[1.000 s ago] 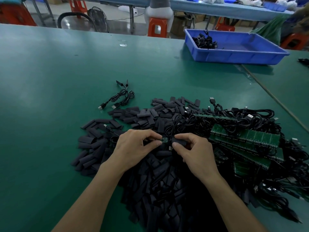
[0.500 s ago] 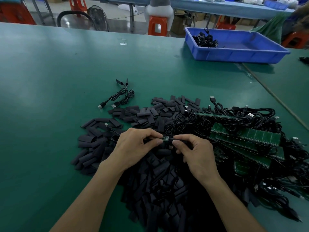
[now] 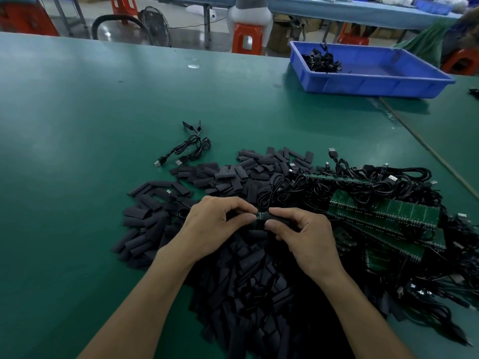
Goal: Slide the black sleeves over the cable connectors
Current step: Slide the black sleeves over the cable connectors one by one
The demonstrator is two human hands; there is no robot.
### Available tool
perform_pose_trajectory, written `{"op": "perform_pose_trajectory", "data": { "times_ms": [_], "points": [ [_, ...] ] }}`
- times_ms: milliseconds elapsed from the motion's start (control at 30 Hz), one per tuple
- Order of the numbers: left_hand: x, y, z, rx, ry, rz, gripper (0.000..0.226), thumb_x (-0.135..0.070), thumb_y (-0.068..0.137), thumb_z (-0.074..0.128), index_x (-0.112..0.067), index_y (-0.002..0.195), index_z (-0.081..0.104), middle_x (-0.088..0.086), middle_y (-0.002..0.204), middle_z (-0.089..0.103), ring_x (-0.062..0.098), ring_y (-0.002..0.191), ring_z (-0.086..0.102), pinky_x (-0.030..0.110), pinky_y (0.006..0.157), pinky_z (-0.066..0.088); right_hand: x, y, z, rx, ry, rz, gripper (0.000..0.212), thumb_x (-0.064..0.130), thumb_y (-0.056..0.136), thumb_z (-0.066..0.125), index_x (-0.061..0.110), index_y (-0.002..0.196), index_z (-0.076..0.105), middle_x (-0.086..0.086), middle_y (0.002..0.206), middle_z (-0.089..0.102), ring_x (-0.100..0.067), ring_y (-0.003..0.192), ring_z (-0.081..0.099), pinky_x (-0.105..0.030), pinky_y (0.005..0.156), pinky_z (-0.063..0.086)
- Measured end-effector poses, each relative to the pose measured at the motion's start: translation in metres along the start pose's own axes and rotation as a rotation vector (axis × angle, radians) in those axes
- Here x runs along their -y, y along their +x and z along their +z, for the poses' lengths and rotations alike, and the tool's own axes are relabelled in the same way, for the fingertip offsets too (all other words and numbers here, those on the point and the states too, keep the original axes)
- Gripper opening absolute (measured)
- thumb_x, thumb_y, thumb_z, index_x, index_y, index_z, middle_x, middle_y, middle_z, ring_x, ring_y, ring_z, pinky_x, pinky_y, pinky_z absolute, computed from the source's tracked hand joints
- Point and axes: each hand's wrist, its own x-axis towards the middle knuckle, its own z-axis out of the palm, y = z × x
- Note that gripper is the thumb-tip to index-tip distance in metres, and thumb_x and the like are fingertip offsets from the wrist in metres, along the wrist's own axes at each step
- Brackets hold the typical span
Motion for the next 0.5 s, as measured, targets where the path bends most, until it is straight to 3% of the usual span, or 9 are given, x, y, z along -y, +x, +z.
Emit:
{"op": "perform_pose_trajectory", "data": {
  "times_ms": [133, 300, 433, 500],
  "points": [
    [-0.0005, 0.0021, -0.0010, 0.014, -0.066, 0.008, 0.014, -0.031, 0.089, 0.075, -0.043, 0.097, 0.074, -0.024, 0.096, 0.074, -0.004, 0.094, 0.068, 0.039, 0.089, 0.057, 0.0018, 0.0028, -0.0025, 0.037, 0.020, 0.004, 0.025, 0.021, 0.081, 0.082, 0.040, 0.095, 0.073, 0.020, 0.088, 0.074, -0.002, 0.071, 0.071, -0.014, 0.063, 0.052],
    [-0.0056, 0.0030, 0.0007, 0.058, -0.171, 0.041, 0.023, -0.020, 0.089, 0.076, -0.041, 0.097, 0.074, -0.021, 0.092, 0.075, -0.003, 0.088, 0.070, 0.017, 0.082, 0.055, 0.0061, 0.0015, -0.0039, 0.079, 0.074, -0.053, 0.022, 0.029, 0.077, 0.081, 0.037, 0.096, 0.075, 0.018, 0.091, 0.076, 0.002, 0.077, 0.070, -0.013, 0.069, 0.053],
    [-0.0075, 0.0012, 0.0027, 0.070, -0.169, -0.002, 0.021, -0.027, 0.089, 0.076, -0.032, 0.109, 0.072, -0.022, 0.087, 0.075, -0.004, 0.092, 0.069, 0.031, 0.093, 0.054, 0.0038, -0.0001, -0.0025, 0.067, 0.037, -0.064, 0.023, 0.021, 0.083, 0.079, 0.041, 0.092, 0.073, 0.022, 0.083, 0.074, 0.000, 0.069, 0.069, -0.011, 0.064, 0.050],
    [-0.0086, 0.0004, 0.0023, 0.044, -0.132, -0.007, 0.018, -0.035, 0.087, 0.076, -0.034, 0.105, 0.072, -0.023, 0.087, 0.074, -0.004, 0.091, 0.069, 0.037, 0.091, 0.055, 0.0022, -0.0013, -0.0016, 0.037, 0.022, -0.074, 0.022, 0.020, 0.085, 0.078, 0.040, 0.093, 0.073, 0.022, 0.081, 0.073, -0.002, 0.066, 0.069, -0.011, 0.062, 0.049]
  ]
}}
